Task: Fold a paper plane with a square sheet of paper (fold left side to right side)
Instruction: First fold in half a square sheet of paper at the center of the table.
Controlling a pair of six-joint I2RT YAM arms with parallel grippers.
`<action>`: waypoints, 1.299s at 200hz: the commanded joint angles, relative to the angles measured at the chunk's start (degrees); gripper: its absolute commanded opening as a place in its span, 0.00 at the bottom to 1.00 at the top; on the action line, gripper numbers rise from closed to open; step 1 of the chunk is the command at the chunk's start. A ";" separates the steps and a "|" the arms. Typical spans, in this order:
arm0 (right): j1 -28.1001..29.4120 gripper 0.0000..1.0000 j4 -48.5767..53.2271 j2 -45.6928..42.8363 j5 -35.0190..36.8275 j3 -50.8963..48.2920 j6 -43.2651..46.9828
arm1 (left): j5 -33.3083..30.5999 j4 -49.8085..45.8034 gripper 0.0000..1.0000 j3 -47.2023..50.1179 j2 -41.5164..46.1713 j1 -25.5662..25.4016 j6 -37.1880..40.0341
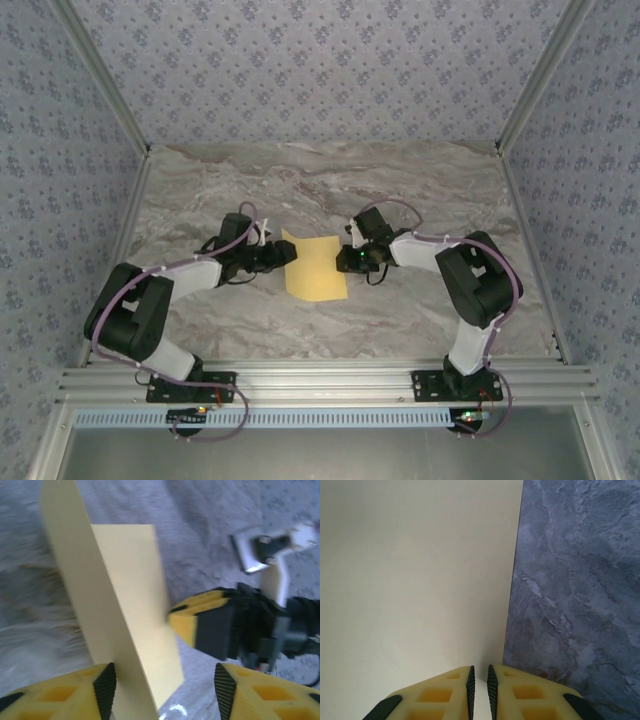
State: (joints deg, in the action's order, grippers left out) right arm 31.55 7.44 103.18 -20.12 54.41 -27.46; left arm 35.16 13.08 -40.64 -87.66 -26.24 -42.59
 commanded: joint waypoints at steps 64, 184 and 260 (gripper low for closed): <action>-5.54 0.29 -8.63 -8.19 -9.40 -7.71 -3.64 | 1.87 5.99 0.65 -8.13 -9.12 -5.98 -2.44; -4.66 0.43 -29.62 -2.47 -19.52 -7.77 -19.07 | -0.88 5.63 0.26 -8.71 -11.48 -7.44 -2.67; -5.44 0.02 -16.26 -1.75 -13.54 -4.43 -10.98 | -9.06 -4.96 0.45 -8.63 -5.39 -7.34 2.34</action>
State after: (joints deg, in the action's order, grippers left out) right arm 26.50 -17.61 101.10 -37.47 46.72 -43.88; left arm 31.33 14.22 -47.86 -97.65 -33.45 -43.99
